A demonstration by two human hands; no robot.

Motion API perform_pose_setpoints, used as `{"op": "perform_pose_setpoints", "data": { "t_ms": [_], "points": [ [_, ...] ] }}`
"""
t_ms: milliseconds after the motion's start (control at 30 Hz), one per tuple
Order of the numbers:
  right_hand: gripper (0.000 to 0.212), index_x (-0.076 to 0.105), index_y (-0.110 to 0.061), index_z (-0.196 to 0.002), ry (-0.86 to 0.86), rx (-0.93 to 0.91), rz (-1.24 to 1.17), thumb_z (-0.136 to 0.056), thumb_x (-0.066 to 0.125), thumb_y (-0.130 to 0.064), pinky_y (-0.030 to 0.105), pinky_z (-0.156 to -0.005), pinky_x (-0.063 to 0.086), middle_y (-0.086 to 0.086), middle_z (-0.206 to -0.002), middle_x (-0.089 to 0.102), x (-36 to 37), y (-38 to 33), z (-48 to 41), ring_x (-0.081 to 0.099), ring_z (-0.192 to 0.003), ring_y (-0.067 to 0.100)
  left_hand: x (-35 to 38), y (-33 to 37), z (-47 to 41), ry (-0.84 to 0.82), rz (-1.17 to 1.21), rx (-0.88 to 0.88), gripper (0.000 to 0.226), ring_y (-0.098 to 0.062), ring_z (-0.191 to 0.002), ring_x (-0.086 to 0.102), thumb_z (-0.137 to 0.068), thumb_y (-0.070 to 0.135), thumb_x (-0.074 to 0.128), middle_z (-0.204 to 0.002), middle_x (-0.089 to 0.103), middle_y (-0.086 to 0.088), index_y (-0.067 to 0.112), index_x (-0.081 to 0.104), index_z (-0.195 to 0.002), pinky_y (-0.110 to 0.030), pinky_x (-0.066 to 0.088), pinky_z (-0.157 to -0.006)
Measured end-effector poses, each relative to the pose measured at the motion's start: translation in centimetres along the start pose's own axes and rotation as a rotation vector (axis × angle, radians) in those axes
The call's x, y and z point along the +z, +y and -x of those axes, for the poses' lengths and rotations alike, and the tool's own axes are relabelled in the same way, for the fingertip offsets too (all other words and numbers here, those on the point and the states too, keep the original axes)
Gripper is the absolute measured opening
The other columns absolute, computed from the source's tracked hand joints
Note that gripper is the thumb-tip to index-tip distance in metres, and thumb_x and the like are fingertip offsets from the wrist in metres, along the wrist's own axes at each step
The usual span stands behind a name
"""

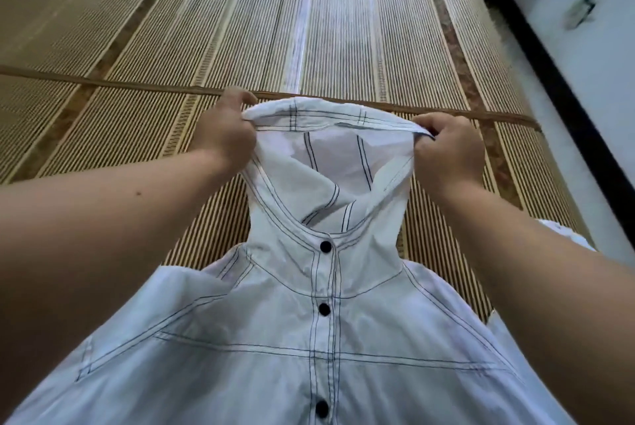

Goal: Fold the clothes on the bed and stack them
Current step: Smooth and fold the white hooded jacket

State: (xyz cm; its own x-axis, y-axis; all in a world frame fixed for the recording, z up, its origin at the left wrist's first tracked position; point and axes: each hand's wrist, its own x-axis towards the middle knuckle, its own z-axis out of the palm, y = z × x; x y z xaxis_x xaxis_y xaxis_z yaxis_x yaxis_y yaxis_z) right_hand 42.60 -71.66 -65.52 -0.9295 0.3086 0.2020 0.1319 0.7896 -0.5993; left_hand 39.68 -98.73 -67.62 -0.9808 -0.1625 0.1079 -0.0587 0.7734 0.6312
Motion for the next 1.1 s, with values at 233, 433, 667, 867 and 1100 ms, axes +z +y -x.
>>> {"op": "perform_pose_setpoints", "data": {
  "t_ms": [233,433,667,867,1100],
  "points": [
    [0.029,0.073,-0.009,-0.101,0.236,-0.291,-0.043,-0.081,0.051,-0.008,0.013,-0.068,0.036,0.015,-0.092,0.059,-1.1,2.2,4.0,0.049,-0.079,0.017,-1.7,-1.3,2.2,0.126,-0.353,0.288,0.016,-0.030,-0.066,0.052,-0.084,0.013,0.060,-0.092,0.062,-0.014,0.014,0.063,-0.099,-0.032,0.039,-0.057],
    [0.019,0.076,-0.008,-0.080,-0.270,-0.654,0.138,-0.073,0.059,-0.015,0.041,-0.062,0.054,0.013,-0.086,0.058,-2.1,6.9,9.1,0.058,-0.074,0.030,-4.1,-5.3,8.2,-0.580,-0.380,0.697,0.037,-0.019,-0.092,0.067,-0.075,0.006,0.058,-0.122,0.064,-0.003,0.023,0.068,-0.107,-0.031,0.052,-0.079],
    [0.046,0.052,-0.015,-0.126,-0.321,0.302,-0.235,-0.085,0.067,-0.028,0.037,-0.081,0.050,0.009,-0.128,0.052,0.3,3.5,4.1,0.058,-0.101,0.022,-0.2,-2.6,5.6,-0.412,0.045,0.017,0.053,-0.019,-0.123,0.048,-0.087,0.056,0.051,-0.143,0.046,-0.001,0.025,0.048,-0.131,-0.042,0.041,-0.100],
    [0.021,0.066,0.000,-0.099,-0.831,0.512,-0.436,-0.084,0.070,-0.015,0.028,-0.052,0.055,0.012,-0.087,0.074,0.6,1.5,1.0,0.072,-0.065,0.022,2.1,0.0,2.7,-0.789,0.106,-0.367,0.043,-0.019,-0.090,0.064,-0.086,0.030,0.069,-0.122,0.063,-0.011,0.015,0.059,-0.125,-0.032,0.052,-0.076],
    [0.015,0.056,-0.019,-0.081,-0.381,0.204,-0.547,-0.093,0.061,-0.027,0.035,-0.065,0.055,0.004,-0.084,0.060,-1.0,0.1,-2.1,0.059,-0.074,0.020,-3.0,1.1,-1.3,-0.451,0.584,-0.339,0.019,-0.030,-0.096,0.058,-0.098,0.026,0.050,-0.103,0.063,-0.012,0.015,0.064,-0.093,-0.044,0.054,-0.083]
  ]
}}
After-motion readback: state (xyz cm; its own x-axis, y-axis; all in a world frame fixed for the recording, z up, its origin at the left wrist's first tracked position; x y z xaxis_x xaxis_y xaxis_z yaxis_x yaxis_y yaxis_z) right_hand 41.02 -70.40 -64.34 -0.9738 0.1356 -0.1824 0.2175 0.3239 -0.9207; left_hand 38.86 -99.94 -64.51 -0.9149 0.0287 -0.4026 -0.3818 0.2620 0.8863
